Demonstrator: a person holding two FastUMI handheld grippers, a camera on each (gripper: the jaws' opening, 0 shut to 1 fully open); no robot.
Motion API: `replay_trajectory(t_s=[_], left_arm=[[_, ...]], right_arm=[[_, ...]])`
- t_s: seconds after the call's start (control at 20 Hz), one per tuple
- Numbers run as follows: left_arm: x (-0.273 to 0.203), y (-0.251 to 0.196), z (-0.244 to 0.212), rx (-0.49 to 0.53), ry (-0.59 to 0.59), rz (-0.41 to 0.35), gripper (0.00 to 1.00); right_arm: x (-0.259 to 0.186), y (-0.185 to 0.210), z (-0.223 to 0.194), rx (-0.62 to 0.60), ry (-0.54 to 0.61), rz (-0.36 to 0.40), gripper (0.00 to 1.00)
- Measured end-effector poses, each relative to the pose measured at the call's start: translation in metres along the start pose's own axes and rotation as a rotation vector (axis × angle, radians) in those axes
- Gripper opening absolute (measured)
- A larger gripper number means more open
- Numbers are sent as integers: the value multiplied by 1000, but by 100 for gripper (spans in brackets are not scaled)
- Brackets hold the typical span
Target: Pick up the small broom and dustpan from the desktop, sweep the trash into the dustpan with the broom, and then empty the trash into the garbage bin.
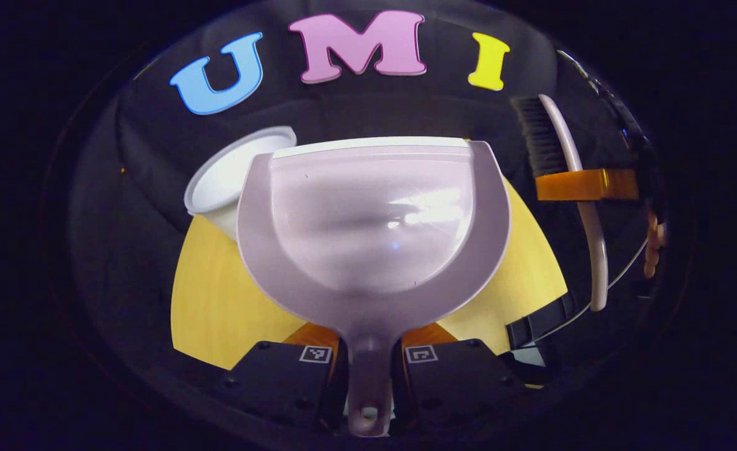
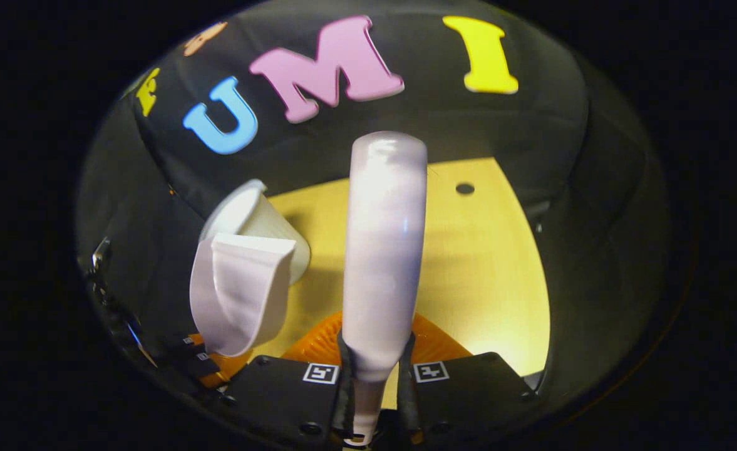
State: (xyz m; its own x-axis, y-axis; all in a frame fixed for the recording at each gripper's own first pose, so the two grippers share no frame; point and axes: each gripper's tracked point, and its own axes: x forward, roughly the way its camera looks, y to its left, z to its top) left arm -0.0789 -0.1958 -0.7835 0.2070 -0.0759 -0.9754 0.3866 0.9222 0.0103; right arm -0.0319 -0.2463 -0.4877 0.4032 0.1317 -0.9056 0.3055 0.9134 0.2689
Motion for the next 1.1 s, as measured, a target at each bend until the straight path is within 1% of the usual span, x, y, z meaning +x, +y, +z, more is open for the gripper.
replay_trajectory(t_s=[0.05, 0.1, 0.2, 0.3, 0.4, 0.5, 0.55, 0.75, 0.85, 1.0, 1.05, 1.1], left_arm=[[19, -3, -11, -11, 55, -23, 26], [34, -2, -21, -16, 111, -22, 27], [63, 10, -23, -19, 169, -2, 27], [76, 8, -22, -37, 211, -15, 27], [89, 12, -18, -52, 248, -35, 27], [100, 11, -18, -62, 278, -63, 27], [100, 12, -16, -74, 296, -62, 27], [109, 19, -18, -82, 360, -34, 27], [115, 15, -18, -100, 391, -19, 26], [116, 12, -16, -76, 406, -3, 27], [117, 13, -16, -69, 413, -3, 27], [117, 13, -16, -67, 421, -4, 28]], right_arm=[[24, -2, -16, 14, 67, -22, 29], [42, -4, -39, 36, 161, -32, 29], [74, -2, -71, 88, 287, -45, 29], [97, -13, -98, 60, 372, -93, 29], [115, -18, -118, 23, 434, -133, 30], [129, -23, -126, -8, 475, -160, 30], [133, -24, -123, -18, 488, -168, 29], [137, -39, -127, -58, 529, -234, 30], [136, -47, -130, -71, 552, -263, 29], [131, -53, -129, -73, 546, -273, 30], [125, -55, -128, -72, 551, -276, 23], [120, -58, -127, -70, 559, -282, 30]])
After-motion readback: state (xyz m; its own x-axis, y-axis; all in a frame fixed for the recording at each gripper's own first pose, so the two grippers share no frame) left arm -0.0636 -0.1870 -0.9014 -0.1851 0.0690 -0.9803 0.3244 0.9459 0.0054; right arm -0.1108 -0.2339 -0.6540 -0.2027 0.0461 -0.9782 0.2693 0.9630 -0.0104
